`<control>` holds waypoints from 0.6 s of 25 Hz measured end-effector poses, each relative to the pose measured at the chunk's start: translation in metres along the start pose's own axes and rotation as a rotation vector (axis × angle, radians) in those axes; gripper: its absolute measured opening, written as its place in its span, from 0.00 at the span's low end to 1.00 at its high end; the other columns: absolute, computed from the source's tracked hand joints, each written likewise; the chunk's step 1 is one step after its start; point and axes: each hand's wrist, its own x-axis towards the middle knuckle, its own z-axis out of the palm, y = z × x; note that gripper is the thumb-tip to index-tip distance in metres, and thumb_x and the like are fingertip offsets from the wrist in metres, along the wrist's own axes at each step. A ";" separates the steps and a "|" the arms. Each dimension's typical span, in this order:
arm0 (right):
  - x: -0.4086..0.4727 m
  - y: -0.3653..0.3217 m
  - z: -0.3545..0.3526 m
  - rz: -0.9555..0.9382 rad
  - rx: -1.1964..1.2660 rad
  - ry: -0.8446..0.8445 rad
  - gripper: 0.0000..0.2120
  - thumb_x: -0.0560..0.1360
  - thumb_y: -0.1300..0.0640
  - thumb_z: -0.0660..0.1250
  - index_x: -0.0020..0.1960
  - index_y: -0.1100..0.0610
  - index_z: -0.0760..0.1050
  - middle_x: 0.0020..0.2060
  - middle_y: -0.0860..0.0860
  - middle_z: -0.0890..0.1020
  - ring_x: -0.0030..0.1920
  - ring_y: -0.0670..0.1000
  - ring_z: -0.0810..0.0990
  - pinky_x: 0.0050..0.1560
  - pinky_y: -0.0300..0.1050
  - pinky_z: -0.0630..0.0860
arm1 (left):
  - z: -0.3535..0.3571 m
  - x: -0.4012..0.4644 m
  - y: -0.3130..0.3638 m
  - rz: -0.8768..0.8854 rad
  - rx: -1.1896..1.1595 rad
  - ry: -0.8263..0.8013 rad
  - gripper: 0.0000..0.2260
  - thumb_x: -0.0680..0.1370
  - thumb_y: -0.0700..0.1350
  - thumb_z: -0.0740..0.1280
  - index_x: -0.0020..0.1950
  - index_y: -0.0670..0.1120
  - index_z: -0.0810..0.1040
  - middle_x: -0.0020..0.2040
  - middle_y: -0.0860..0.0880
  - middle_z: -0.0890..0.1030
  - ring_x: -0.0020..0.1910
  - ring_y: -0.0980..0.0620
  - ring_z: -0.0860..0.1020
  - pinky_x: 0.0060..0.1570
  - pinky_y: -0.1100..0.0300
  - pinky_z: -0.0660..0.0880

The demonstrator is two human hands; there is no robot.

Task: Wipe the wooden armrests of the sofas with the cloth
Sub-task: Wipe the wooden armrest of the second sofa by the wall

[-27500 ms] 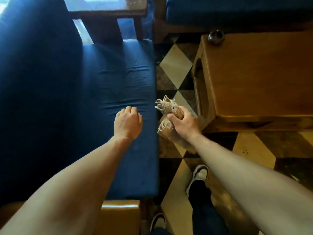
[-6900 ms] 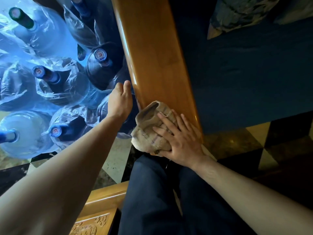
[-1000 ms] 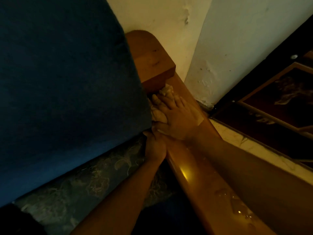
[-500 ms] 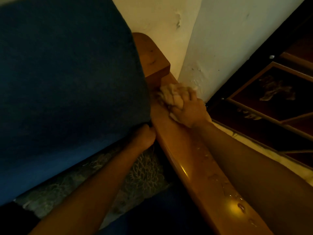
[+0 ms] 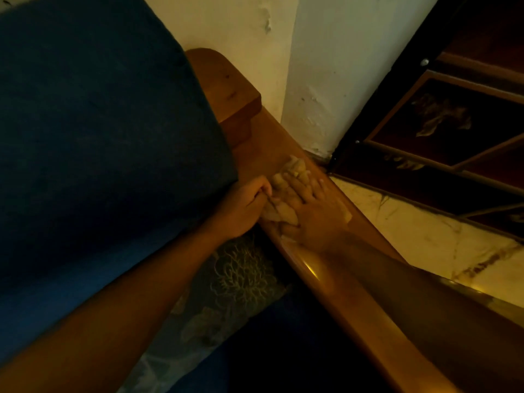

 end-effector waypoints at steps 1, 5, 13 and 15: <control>-0.003 0.013 -0.004 0.093 -0.006 -0.008 0.45 0.72 0.26 0.51 0.84 0.40 0.41 0.85 0.49 0.45 0.84 0.62 0.40 0.82 0.65 0.43 | 0.001 0.003 0.003 0.011 0.014 0.000 0.06 0.80 0.36 0.61 0.48 0.41 0.77 0.45 0.42 0.79 0.44 0.46 0.78 0.45 0.46 0.76; 0.035 0.024 -0.021 0.530 0.288 0.078 0.42 0.78 0.31 0.60 0.85 0.45 0.49 0.84 0.56 0.55 0.79 0.67 0.61 0.76 0.65 0.62 | 0.010 0.027 0.019 0.305 0.450 -0.104 0.11 0.78 0.35 0.62 0.58 0.41 0.78 0.59 0.42 0.78 0.58 0.43 0.76 0.58 0.50 0.74; -0.051 -0.038 0.040 0.169 0.082 0.223 0.45 0.73 0.30 0.61 0.83 0.34 0.42 0.85 0.50 0.51 0.83 0.66 0.44 0.81 0.68 0.46 | 0.026 0.138 0.020 0.203 1.013 -0.273 0.22 0.85 0.54 0.52 0.76 0.44 0.65 0.75 0.40 0.66 0.74 0.38 0.63 0.72 0.42 0.61; -0.057 -0.025 0.041 0.138 0.068 0.211 0.41 0.73 0.27 0.59 0.82 0.35 0.50 0.85 0.50 0.53 0.83 0.66 0.45 0.80 0.70 0.47 | 0.028 0.140 0.004 0.279 1.042 -0.313 0.25 0.85 0.57 0.48 0.80 0.47 0.60 0.79 0.42 0.61 0.79 0.40 0.54 0.77 0.39 0.50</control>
